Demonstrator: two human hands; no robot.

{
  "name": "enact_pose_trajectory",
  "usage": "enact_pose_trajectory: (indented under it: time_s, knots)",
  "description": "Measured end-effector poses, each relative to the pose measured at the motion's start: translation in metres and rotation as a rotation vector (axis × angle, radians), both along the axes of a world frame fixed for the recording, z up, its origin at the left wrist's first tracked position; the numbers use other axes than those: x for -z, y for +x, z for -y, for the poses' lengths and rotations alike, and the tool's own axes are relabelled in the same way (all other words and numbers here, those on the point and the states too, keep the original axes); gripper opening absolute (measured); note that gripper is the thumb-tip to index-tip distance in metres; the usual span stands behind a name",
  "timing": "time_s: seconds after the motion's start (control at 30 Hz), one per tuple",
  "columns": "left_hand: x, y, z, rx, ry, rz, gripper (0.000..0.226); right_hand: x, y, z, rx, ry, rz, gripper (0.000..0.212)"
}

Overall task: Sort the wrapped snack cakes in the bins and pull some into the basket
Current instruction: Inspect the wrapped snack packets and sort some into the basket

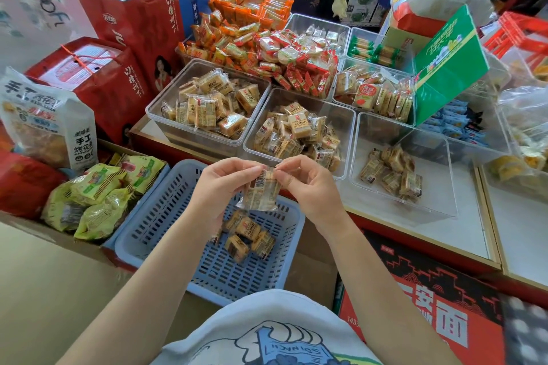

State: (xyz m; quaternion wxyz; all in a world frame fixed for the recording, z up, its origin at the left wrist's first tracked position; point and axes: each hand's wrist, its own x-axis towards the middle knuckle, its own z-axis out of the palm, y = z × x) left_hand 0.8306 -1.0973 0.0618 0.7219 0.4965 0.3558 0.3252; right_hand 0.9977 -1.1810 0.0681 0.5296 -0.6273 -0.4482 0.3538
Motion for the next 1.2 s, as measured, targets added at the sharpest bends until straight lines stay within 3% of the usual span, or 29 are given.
enact_pose_trajectory:
  time_s: [0.23,0.4,0.57,0.7,0.8,0.87,1.07,1.2]
  knots:
    - [-0.006,0.000,0.001,0.025,0.055,-0.044,0.026,-0.005,0.004,-0.003,0.068,0.020,-0.023,0.013]
    - [-0.007,-0.001,-0.001,0.177,-0.014,-0.048,0.035,-0.006,0.005,-0.004,0.102,-0.076,-0.191,0.011]
    - [-0.005,0.001,0.001,0.242,-0.154,0.086,0.058,-0.007,0.006,-0.008,0.160,-0.186,-0.253,0.009]
    - [-0.010,0.006,0.000,0.072,-0.317,0.096,0.029,-0.006,0.008,-0.007,-0.084,-0.117,-0.186,0.029]
    - [-0.010,0.006,-0.001,0.047,-0.362,0.118,0.030,-0.005,0.009,-0.004,-0.265,-0.124,-0.085,0.054]
    - [-0.010,0.006,-0.002,0.081,-0.354,0.141,0.031,-0.004,0.010,-0.005,-0.303,-0.152,-0.076,0.058]
    - [-0.005,0.007,-0.008,0.233,-0.318,0.134,0.053,0.001,0.011,-0.008,-0.123,-0.095,-0.080,0.039]
    - [0.001,0.007,-0.007,0.281,-0.170,-0.080,0.053,0.000,0.009,-0.015,0.014,-0.100,-0.125,0.054]
